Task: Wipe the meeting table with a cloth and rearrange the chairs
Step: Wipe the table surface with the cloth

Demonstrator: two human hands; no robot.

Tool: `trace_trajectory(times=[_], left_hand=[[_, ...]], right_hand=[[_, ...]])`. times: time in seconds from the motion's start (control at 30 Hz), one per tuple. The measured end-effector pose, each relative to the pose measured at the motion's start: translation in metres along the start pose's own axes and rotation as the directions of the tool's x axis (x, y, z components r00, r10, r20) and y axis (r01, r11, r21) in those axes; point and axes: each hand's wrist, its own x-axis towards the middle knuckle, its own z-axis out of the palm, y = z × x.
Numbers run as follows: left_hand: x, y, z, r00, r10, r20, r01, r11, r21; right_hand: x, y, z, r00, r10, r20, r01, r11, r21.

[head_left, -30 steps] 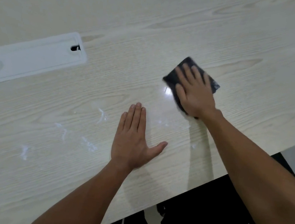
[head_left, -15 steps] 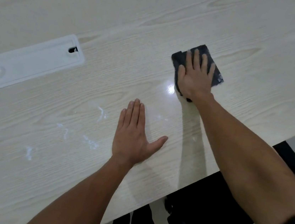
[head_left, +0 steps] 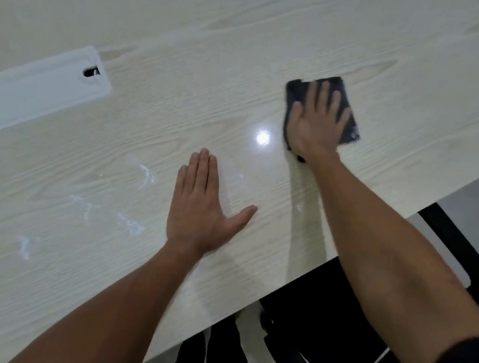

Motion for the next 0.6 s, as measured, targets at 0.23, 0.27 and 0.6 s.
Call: trace_trajectory(times=[0.23,0.27,0.6], left_hand=[[-0.004,0.001,-0.001,1.0,0.0,0.01,0.0,1.0,0.004],[-0.004,0.001,-0.001,1.0,0.002,0.012,-0.002,1.0,-0.004],[-0.008,-0.004,-0.009,0.997,0.066,0.041,-0.063,0.995,-0.076]], right_hand=[[-0.026,0.047,0.001,0.742,-0.646,0.179,0.666,0.74,-0.092],[-0.021,0.071,-0.004,0.831,-0.542,0.126,0.554,0.827,-0.094],[-0.145,0.082,0.021,0.918,0.387,-0.085,-0.382,0.922,0.066]])
